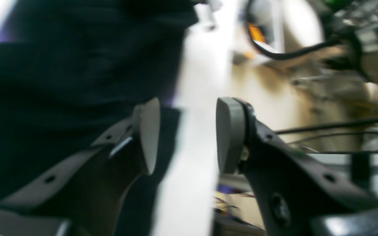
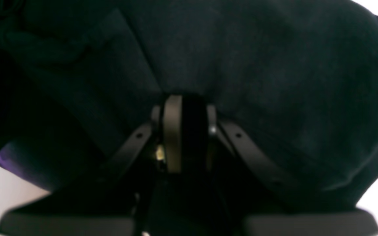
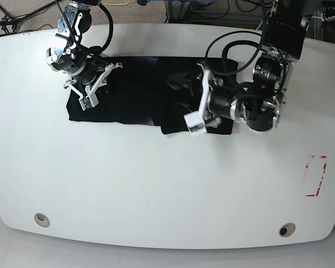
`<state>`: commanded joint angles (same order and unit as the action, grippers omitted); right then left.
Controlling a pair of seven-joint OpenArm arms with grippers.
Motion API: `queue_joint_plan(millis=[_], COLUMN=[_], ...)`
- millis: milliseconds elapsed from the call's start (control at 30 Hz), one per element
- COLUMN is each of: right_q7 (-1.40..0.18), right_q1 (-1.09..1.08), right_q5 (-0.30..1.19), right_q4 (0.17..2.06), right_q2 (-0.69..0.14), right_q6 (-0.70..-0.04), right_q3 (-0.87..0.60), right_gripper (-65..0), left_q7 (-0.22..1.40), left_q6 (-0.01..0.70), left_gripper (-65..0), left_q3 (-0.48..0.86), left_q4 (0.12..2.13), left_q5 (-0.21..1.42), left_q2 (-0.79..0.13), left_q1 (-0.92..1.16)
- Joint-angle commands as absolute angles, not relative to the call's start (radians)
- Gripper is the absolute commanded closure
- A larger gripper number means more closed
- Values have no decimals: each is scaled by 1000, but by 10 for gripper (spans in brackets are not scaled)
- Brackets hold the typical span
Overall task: Fold the T-shirt properly
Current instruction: 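Press the left gripper onto the folded stack to flatten it, then grasp the black shirt's outer ends with both grippers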
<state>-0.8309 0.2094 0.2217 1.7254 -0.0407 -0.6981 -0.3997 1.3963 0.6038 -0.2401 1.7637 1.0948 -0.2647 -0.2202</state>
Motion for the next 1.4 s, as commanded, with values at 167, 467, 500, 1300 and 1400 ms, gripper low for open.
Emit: queue_joint_plan(millis=[167, 467, 500, 1300, 1400], right_q7=[-831, -846, -857, -1218, -1254], right_q1=[208, 206, 206, 67, 54], right_q5=[222, 222, 223, 731, 785], right_q4=[1732, 1797, 1810, 1857, 1793], right_q2=[-41, -21, -21, -1, -41], right_q6=[-698, -698, -698, -698, -698], right_q3=[-400, -400, -400, -851, -929], right_gripper=[-89, -95, -95, -569, -569], left_q7=[1362, 1144, 1129, 967, 967], left_q6=[598, 598, 598, 599, 601], left_gripper=[-251, -240, -226, -61, -61], left_q3=[-110, -16, -15, -15, -16], left_q4=[1770, 1771, 1768, 1524, 1523], left_q5=[909, 561, 544, 378, 378], left_q2=[-268, -236, -229, -173, -193], left_q1=[-219, -91, -79, 7, 8])
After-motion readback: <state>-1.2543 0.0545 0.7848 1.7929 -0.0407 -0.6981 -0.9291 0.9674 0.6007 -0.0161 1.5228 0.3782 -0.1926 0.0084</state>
